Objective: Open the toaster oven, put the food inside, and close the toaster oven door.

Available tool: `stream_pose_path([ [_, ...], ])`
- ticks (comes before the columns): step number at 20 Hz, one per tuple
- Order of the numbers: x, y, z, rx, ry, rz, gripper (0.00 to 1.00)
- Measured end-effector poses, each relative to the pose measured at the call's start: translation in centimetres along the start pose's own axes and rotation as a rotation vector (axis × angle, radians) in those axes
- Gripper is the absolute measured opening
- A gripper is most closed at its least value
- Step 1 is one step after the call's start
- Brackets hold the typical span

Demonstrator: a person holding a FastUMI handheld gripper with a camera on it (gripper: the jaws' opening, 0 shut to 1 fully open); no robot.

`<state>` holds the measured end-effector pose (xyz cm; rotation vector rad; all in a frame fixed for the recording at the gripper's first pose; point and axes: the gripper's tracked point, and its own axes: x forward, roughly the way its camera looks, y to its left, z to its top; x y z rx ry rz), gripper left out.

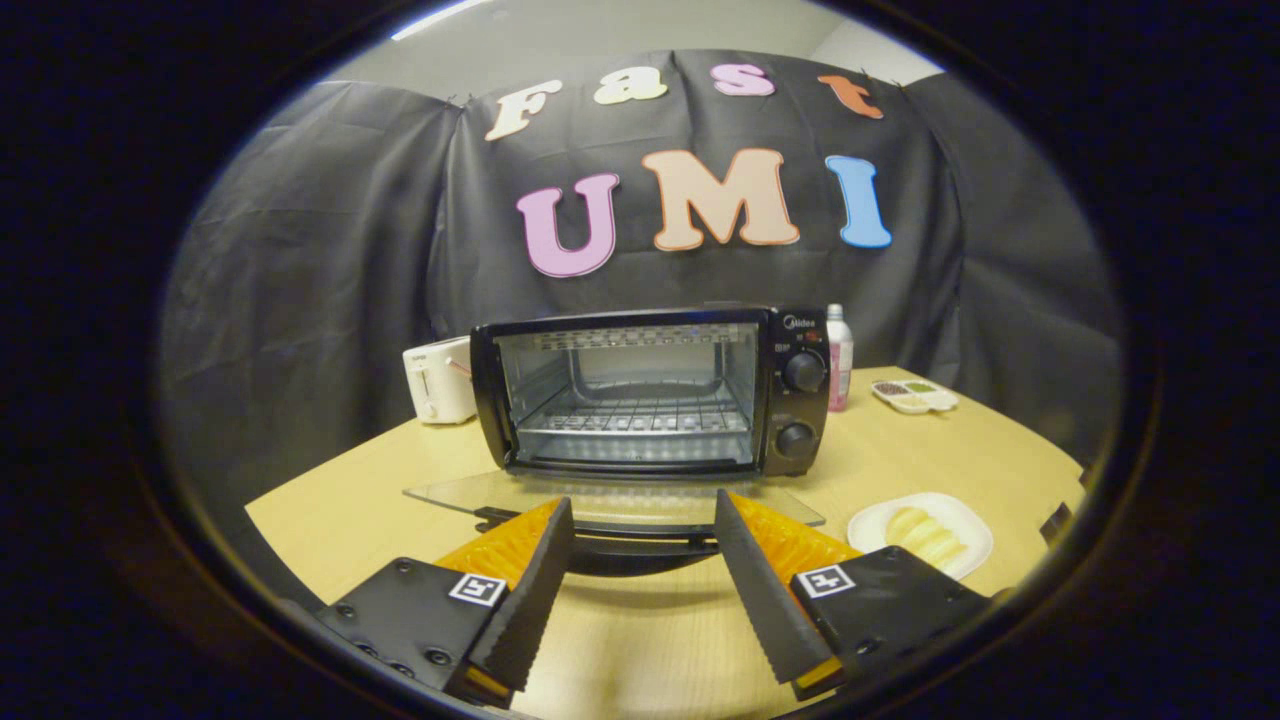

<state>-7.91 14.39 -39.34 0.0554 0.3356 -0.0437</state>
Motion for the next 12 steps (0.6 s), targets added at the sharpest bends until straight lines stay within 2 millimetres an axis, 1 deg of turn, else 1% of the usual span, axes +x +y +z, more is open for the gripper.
stream_pose_path([
  [2,0.3,-0.3,-1.7,0.038,0.053,0.007,0.9],
  [5,1.0,-0.5,-3.5,0.066,0.127,0.01,0.9],
  [8,1.5,-0.6,-3.6,0.037,0.113,-0.002,0.9],
  [10,1.5,-0.8,-4.2,0.006,0.115,-0.009,0.9],
  [12,1.7,-0.9,-4.0,-0.008,0.109,-0.012,0.9],
])
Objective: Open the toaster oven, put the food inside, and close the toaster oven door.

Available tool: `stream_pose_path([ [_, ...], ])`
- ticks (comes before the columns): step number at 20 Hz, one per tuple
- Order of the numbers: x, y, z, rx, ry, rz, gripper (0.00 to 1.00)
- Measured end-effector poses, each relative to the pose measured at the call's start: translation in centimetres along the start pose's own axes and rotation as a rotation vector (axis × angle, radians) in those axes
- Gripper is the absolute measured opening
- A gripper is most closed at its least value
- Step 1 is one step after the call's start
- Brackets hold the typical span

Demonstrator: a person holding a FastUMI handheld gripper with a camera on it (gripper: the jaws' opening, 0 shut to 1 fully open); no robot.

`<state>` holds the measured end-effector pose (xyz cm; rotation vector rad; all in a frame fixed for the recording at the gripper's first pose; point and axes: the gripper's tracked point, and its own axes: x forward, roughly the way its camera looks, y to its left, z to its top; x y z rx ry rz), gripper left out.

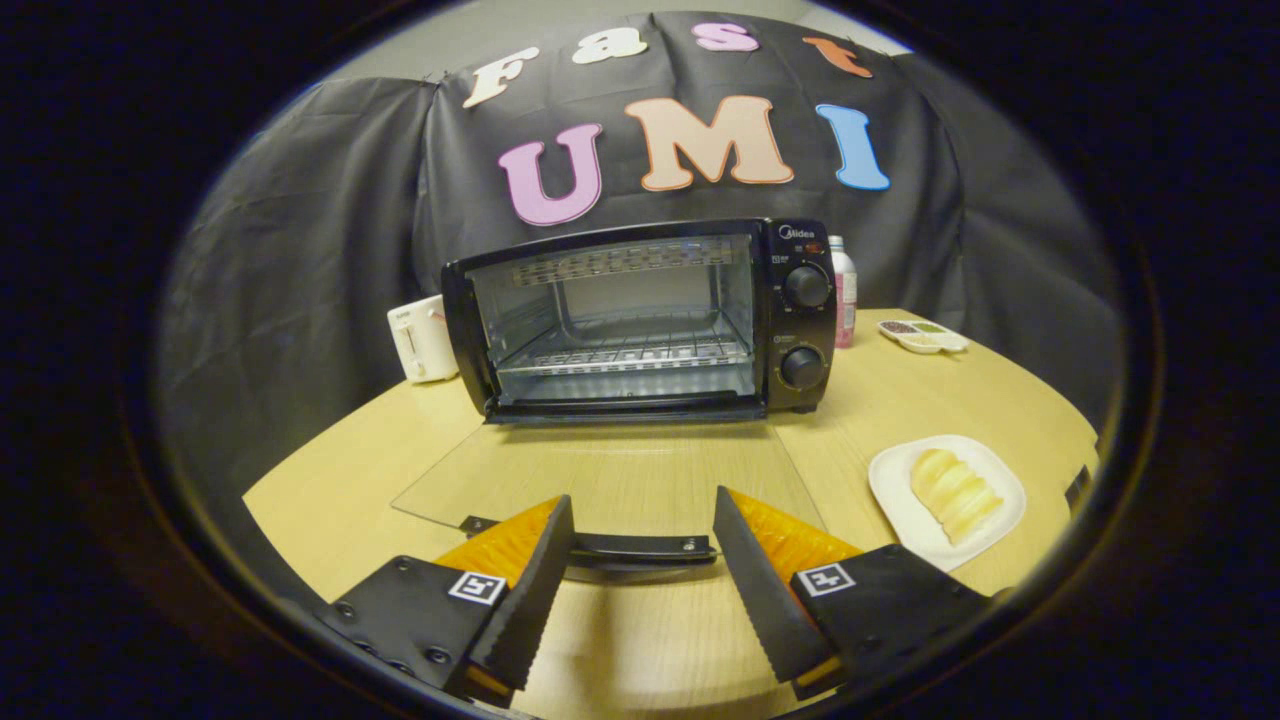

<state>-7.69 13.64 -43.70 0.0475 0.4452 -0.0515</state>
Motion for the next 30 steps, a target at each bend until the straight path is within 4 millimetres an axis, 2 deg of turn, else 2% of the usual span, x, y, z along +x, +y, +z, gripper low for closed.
stream_pose_path([
  [5,-0.5,0.2,0.6,-0.025,-0.022,0.032,0.9],
  [8,-1.7,-0.9,2.0,-0.031,-0.056,0.045,0.9],
  [10,-2.8,-3.2,3.0,-0.038,-0.082,0.019,0.91],
  [13,-4.1,-8.6,3.3,-0.029,-0.078,-0.071,0.91],
  [17,-4.9,-15.2,2.3,-0.021,-0.038,-0.205,0.91],
  [22,-4.1,-20.9,0.9,-0.034,0.022,-0.311,0.91],
  [25,-3.2,-22.7,-0.6,-0.025,0.087,-0.331,0.91],
  [30,-2.2,-22.9,-2.9,0.023,0.14,-0.286,0.91],
])
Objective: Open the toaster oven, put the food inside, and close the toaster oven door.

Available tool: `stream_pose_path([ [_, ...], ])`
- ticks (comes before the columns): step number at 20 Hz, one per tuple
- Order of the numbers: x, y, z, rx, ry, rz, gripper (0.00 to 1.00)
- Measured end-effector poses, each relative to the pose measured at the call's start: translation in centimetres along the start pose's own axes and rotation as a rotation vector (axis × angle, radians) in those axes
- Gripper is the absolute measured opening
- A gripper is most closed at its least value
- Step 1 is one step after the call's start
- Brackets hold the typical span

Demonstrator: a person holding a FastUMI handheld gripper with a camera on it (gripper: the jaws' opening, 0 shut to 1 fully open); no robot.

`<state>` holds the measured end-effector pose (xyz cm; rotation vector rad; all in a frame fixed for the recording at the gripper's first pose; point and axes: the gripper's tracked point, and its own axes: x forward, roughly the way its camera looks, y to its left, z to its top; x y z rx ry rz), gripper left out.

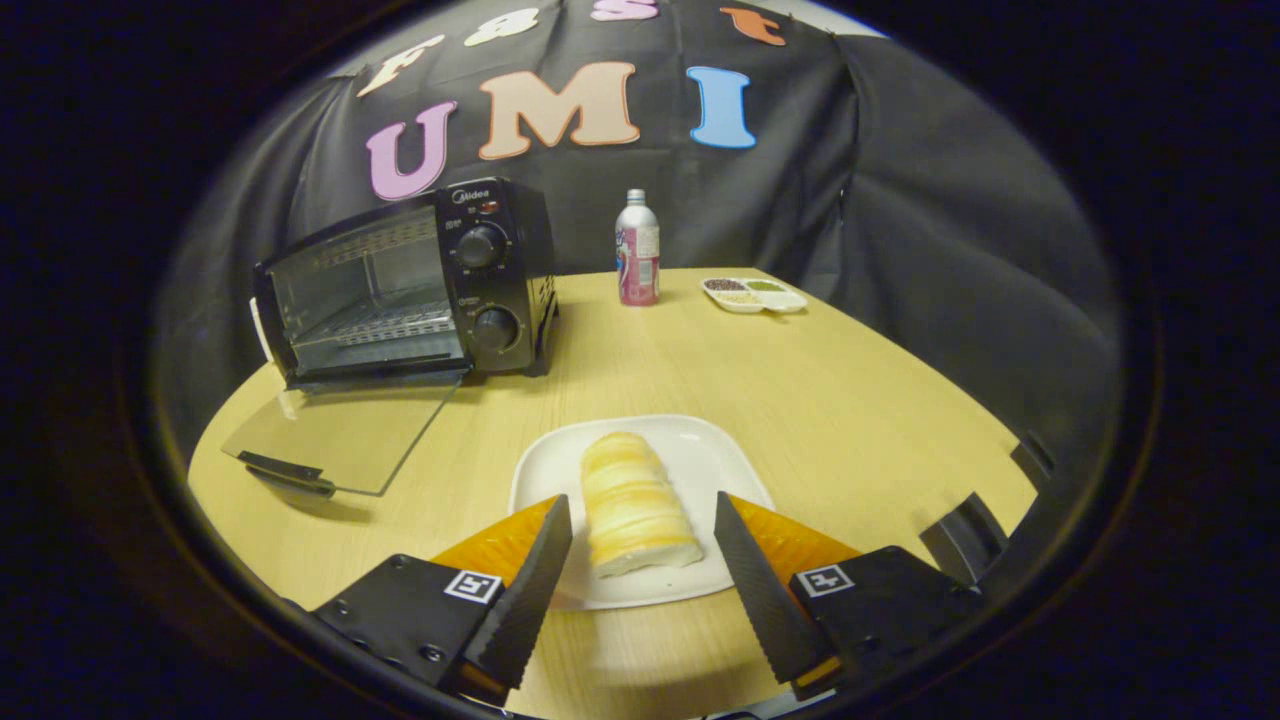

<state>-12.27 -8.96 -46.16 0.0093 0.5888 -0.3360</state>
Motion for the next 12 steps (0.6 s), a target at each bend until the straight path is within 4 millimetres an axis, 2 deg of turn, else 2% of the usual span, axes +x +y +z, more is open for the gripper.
stream_pose_path([
  [1,0.22,0.18,-0.43,0.002,0.009,0.017,0.91],
  [7,0.16,0.42,-0.38,0.019,-0.019,0.042,0.64],
  [12,-0.19,0.46,-0.12,0.083,-0.049,0.026,0.34],
])
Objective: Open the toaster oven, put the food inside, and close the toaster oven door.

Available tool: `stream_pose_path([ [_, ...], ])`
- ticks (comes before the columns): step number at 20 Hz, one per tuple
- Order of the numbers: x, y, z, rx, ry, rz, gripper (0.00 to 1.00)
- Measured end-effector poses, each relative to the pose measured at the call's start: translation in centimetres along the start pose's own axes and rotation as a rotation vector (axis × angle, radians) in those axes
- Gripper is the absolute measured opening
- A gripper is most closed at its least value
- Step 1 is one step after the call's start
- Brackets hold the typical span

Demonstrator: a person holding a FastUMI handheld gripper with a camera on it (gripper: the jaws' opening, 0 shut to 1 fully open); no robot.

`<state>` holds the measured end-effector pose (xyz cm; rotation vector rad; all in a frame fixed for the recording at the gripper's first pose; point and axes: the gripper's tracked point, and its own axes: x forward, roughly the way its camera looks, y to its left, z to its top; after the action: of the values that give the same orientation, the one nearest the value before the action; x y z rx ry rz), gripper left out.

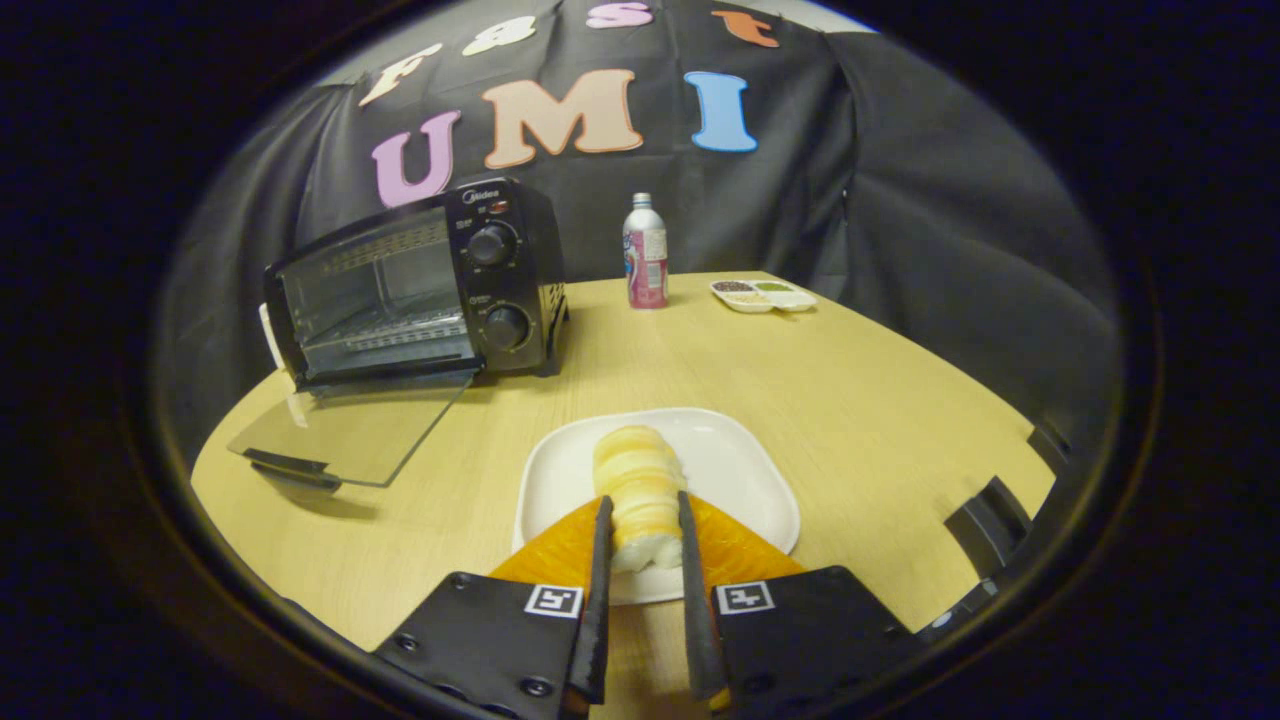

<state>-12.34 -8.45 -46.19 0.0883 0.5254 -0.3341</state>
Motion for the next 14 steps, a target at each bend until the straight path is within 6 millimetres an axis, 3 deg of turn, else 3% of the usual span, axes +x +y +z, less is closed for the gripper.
stream_pose_path([
  [4,-1.6,1.1,0.8,0.077,-0.037,0.039,0.34],
  [6,-2.6,2.7,1.2,0.112,-0.038,0.093,0.34],
  [14,-4.8,13.8,5.4,0.144,-0.064,0.388,0.34],
])
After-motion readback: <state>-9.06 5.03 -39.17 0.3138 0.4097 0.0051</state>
